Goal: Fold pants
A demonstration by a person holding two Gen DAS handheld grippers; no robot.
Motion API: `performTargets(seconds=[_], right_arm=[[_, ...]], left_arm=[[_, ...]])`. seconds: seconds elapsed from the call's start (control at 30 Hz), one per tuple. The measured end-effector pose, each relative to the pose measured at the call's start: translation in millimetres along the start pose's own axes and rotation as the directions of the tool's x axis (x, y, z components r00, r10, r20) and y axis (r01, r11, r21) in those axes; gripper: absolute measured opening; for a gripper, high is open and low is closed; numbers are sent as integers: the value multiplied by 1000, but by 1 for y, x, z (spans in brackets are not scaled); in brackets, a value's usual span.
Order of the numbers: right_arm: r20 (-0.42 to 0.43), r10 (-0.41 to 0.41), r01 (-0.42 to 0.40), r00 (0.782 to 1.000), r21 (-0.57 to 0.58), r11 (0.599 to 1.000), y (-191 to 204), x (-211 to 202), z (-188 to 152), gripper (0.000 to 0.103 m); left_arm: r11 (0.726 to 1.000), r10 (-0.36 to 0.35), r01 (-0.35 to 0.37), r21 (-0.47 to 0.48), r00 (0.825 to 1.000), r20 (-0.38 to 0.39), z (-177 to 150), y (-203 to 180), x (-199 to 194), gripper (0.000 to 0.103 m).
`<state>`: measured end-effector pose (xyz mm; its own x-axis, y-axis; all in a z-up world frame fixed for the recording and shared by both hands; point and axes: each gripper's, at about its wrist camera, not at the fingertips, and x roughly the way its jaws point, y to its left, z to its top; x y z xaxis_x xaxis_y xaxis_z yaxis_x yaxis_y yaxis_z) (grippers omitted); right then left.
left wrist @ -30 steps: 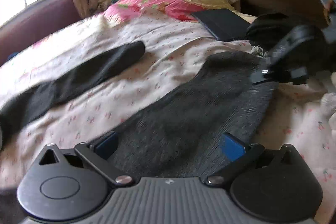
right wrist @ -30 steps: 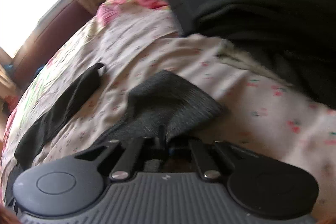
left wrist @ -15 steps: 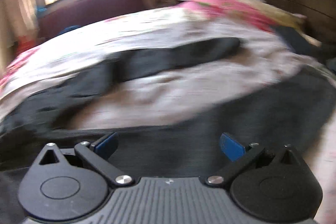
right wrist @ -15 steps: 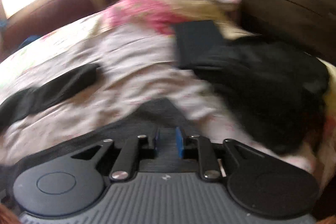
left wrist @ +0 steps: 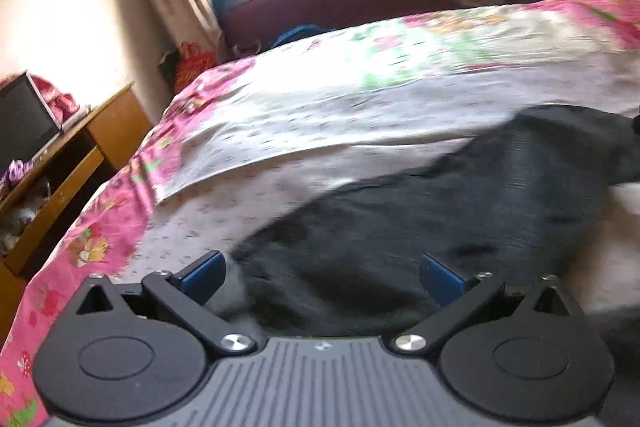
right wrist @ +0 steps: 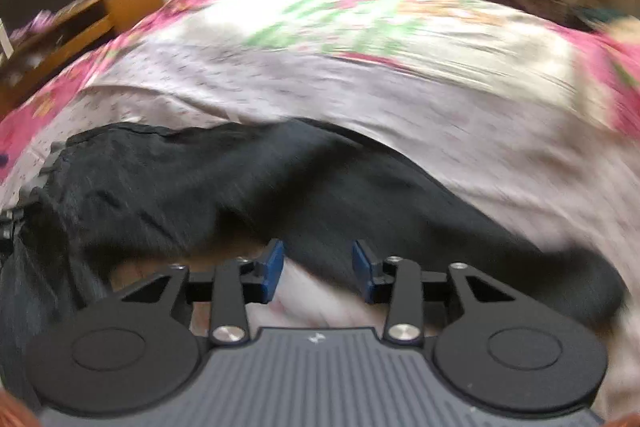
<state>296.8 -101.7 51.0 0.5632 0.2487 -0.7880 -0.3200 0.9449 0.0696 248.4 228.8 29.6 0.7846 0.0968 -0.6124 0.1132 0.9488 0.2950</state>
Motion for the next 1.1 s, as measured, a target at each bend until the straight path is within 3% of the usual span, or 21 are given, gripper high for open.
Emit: performTargets(seconds=[0.13, 0.33, 0.47, 0.57, 0.63, 0.7, 0.77, 0.83, 0.87, 0.93, 0.97, 1.0, 1.03, 1.1], right_arm=[[-37, -14, 9, 999, -120, 993, 21, 61, 43, 54], [-83, -15, 6, 996, -102, 995, 27, 114, 65, 54], [-103, -69, 54, 992, -147, 988, 31, 140, 68, 55], [-125, -128, 100, 984, -205, 974, 33, 159, 69, 71], [-110, -133, 109, 985, -204, 973, 28, 165, 69, 82], [-117, -114, 96, 987, -154, 983, 18, 166, 69, 84], [-120, -75, 64, 990, -98, 993, 9, 165, 64, 83], [-112, -58, 50, 992, -78, 996, 6, 164, 57, 78], [-110, -54, 47, 992, -69, 997, 7, 163, 55, 74], [-117, -15, 10, 993, -41, 999, 9, 159, 57, 42], [-120, -14, 8, 993, -45, 999, 11, 155, 59, 34], [-124, -7, 1, 992, -50, 999, 13, 151, 61, 18], [-124, -1, -5, 992, -49, 999, 14, 145, 63, 9], [-102, 8, -13, 995, -45, 999, 16, 128, 65, 6]], left_arm=[[999, 19, -20, -24, 998, -63, 10, 44, 54, 103], [993, 77, -91, -79, 983, -169, 1, 72, 106, 103], [997, 53, -64, -47, 975, -214, -9, 67, 121, 103], [997, 48, -60, -52, 977, -208, -13, 68, 125, 103], [993, 75, -93, -78, 974, -212, -13, 74, 124, 103], [988, 106, -125, -91, 975, -195, -16, 81, 119, 103], [983, 70, -103, -154, 976, -207, -21, 88, 119, 103], [982, 17, -58, -180, 976, -219, -24, 85, 124, 83], [983, 10, -51, -178, 975, -222, -22, 81, 126, 82], [982, 39, -83, -171, 969, -244, -14, 76, 129, 74], [982, 43, -88, -169, 966, -253, -10, 75, 130, 68], [982, 32, -80, -173, 965, -260, -4, 75, 130, 58], [981, 23, -72, -177, 964, -266, -2, 74, 128, 55], [987, 15, -57, -153, 965, -262, 3, 72, 121, 53]])
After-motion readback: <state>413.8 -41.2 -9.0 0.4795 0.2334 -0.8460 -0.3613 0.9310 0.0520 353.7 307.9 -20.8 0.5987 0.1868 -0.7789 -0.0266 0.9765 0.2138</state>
